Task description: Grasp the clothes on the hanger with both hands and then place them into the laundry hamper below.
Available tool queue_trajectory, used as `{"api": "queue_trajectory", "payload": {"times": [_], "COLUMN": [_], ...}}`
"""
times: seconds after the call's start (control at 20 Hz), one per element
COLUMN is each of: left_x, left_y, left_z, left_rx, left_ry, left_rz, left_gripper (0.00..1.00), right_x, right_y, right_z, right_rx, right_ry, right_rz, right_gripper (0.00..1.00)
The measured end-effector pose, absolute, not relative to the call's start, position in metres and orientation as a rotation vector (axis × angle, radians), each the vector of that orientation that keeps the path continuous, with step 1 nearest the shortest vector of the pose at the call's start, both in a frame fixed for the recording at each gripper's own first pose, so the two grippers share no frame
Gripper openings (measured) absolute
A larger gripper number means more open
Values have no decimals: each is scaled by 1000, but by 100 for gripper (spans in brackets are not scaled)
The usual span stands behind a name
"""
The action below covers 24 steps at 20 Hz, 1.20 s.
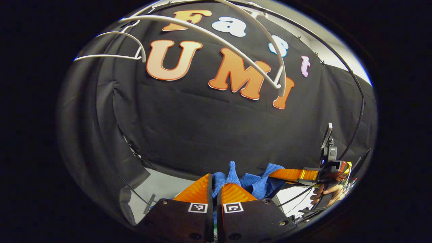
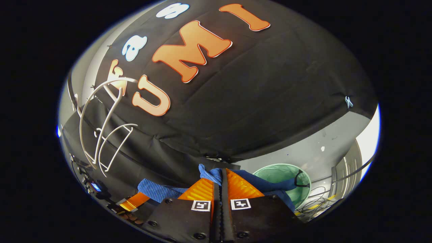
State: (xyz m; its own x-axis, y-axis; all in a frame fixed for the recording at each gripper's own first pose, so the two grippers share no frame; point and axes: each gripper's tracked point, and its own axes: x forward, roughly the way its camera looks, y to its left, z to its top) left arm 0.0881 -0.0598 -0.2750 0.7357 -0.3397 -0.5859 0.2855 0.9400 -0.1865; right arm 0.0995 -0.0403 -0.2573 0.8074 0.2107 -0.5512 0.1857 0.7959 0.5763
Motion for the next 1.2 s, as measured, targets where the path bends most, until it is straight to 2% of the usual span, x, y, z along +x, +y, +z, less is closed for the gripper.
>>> {"api": "queue_trajectory", "payload": {"times": [0.5, 1.2], "left_x": [92, 74], "left_y": [-122, -106], "left_z": [-340, -398], "left_rx": [-25, 78], "left_ry": [839, 1117], "left_rz": [-447, -440], "left_gripper": [4, 4], "right_x": [82, 58], "right_y": [-51, -61], "right_z": [-308, -416], "right_rx": [495, 373], "right_ry": [747, 972], "right_rz": [-50, -152], "right_gripper": [9, 9]}}
